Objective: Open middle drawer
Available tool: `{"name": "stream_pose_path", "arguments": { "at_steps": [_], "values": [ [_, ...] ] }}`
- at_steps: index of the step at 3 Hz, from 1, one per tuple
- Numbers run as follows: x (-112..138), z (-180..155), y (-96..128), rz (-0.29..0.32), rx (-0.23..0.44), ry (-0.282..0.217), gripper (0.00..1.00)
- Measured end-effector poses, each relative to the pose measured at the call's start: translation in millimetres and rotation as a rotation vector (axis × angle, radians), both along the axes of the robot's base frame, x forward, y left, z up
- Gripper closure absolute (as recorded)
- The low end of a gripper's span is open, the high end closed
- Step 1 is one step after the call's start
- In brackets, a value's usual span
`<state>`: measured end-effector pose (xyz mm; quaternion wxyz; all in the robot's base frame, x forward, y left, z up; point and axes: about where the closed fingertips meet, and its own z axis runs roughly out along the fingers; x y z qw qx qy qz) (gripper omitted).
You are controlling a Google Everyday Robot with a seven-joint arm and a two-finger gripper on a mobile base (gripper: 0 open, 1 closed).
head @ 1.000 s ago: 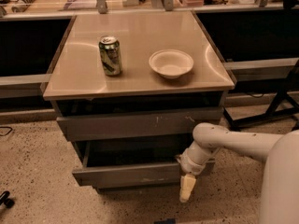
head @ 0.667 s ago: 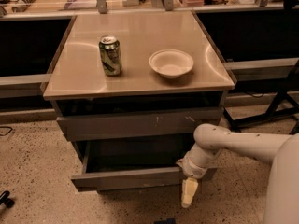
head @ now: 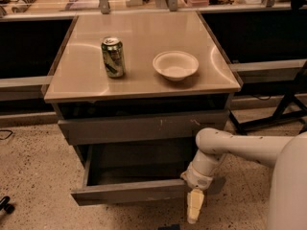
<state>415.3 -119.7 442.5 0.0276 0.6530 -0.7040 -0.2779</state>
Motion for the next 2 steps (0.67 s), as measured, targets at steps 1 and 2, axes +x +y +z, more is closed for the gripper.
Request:
{"name": "stream_pose_path", "arguments": {
  "at_steps": [1, 2],
  "values": [
    [-5.2, 2.6, 0.8, 0.009, 0.001, 0.032, 0.0],
    [-5.2, 2.6, 0.8, 0.009, 0.001, 0.032, 0.0]
  ]
}}
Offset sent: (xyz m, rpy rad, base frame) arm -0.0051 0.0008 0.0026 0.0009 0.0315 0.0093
